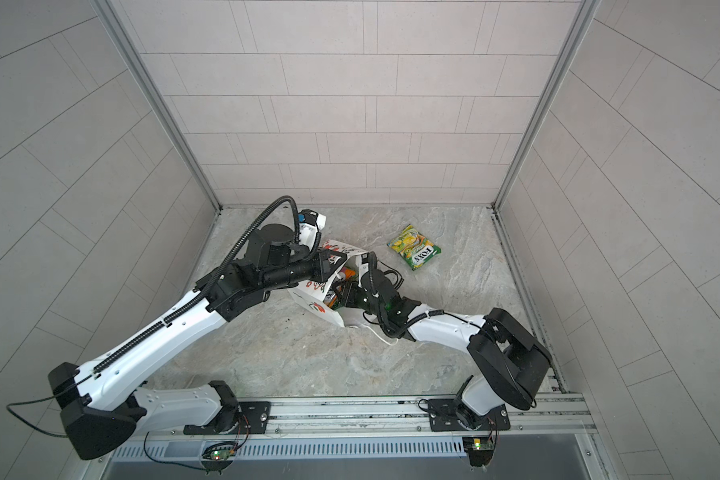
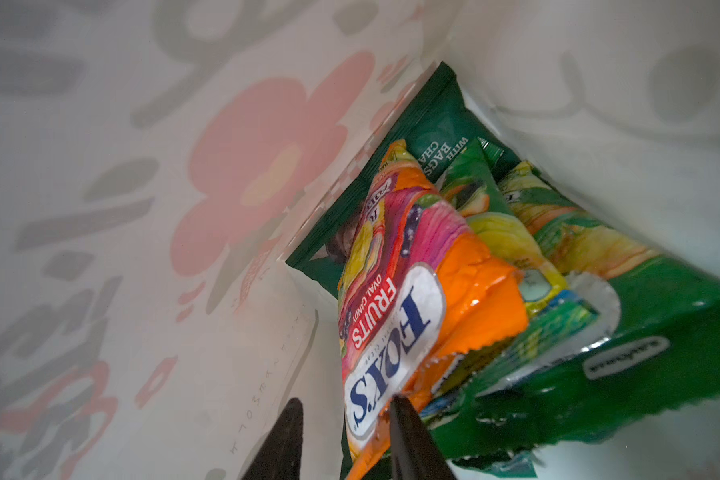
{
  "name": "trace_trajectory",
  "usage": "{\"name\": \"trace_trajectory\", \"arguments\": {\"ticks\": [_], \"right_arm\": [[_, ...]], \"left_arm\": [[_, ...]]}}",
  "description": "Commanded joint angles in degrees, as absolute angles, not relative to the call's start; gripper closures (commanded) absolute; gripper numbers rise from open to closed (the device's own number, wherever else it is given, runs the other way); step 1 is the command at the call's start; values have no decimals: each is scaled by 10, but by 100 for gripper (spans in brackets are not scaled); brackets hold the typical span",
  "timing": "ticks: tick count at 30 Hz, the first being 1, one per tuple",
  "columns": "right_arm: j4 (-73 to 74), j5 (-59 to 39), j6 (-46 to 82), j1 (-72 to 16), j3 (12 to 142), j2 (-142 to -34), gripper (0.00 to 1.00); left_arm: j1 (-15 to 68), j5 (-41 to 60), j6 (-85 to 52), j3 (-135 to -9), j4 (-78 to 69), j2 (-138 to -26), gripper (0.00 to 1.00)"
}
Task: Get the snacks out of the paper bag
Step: 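Reach the right gripper into the bag and grasp the orange Fox's Fruits packet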
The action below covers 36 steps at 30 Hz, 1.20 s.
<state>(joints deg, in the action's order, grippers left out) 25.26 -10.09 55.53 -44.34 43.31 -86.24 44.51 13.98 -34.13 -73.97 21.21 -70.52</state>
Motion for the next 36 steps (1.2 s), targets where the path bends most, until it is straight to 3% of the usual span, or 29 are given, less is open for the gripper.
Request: {"name": "trace_trajectory", "arguments": {"ticks": [1, 31, 36], "right_arm": [[233, -86, 563, -445, 448, -874, 64], [183, -49, 576, -445, 502, -931, 65], [205, -63, 556, -445, 502, -929, 100]], "left_arm": [[451, 152, -345, -750, 187, -704, 100], [454, 153, -342, -752, 194, -699, 100], [454, 146, -336, -753, 204, -697, 100]]}}
